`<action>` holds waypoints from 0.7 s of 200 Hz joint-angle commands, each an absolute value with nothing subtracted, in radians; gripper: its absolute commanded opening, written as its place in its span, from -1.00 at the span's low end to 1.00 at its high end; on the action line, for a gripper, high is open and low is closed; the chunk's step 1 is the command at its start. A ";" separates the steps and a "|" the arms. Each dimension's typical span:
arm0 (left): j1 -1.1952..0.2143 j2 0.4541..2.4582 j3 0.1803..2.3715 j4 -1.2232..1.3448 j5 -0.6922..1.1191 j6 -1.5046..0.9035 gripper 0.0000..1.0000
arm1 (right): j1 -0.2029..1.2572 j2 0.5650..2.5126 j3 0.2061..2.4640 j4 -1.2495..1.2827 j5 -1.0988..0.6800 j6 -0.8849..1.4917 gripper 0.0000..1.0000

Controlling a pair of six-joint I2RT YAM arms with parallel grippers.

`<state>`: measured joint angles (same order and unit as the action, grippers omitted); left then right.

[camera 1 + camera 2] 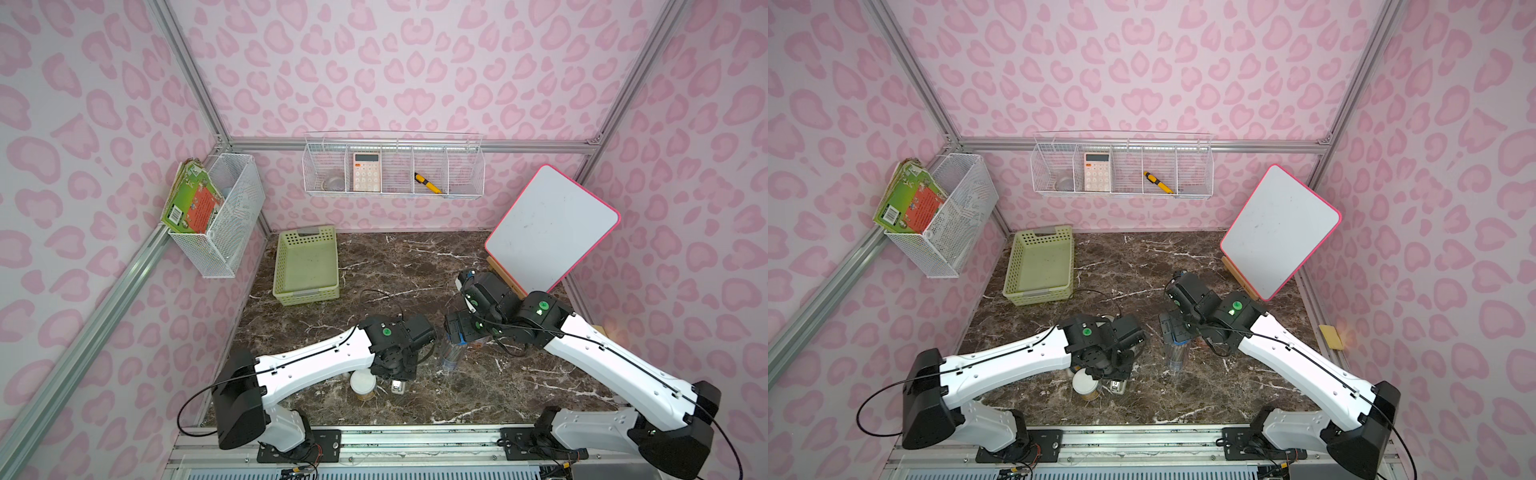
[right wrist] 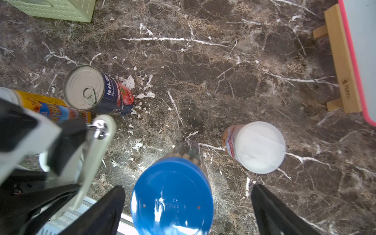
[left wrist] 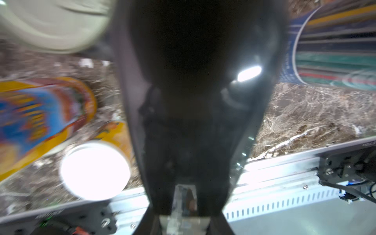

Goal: Put the canned food in the basket
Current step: Pick up the distractor from the center of the board.

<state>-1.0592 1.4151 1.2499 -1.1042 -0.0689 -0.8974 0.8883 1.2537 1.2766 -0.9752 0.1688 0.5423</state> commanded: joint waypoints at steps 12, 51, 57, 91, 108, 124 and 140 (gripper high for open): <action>-1.060 1.320 1.407 -1.323 -0.209 -0.909 -1.00 | 0.891 1.267 1.224 -0.908 0.113 0.541 1.00; -1.028 1.206 1.601 -1.369 -0.341 -0.815 -1.00 | 0.892 1.282 1.184 -0.870 0.109 0.546 0.95; -0.998 1.191 1.617 -1.377 -0.333 -0.797 -1.00 | 0.893 1.293 1.180 -0.870 0.106 0.544 0.92; -0.803 1.112 1.639 -1.417 -0.326 -0.714 -1.00 | 0.900 1.360 1.201 -0.918 0.138 0.537 0.29; -0.675 1.066 1.624 -1.402 -0.310 -0.659 -1.00 | 0.914 1.368 1.233 -0.948 0.167 0.545 -0.27; -0.540 1.043 1.623 -1.398 -0.283 -0.600 -1.00 | 0.922 1.375 1.299 -1.001 0.216 0.560 -0.55; -0.401 1.034 1.623 -1.389 -0.252 -0.535 -1.00 | 0.944 1.375 1.454 -1.073 0.267 0.559 -0.55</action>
<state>-0.5419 1.0447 1.6203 -1.4120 -0.2871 -0.6670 0.9237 1.3815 1.2919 -0.9882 0.1677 0.5457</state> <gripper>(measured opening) 0.284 0.605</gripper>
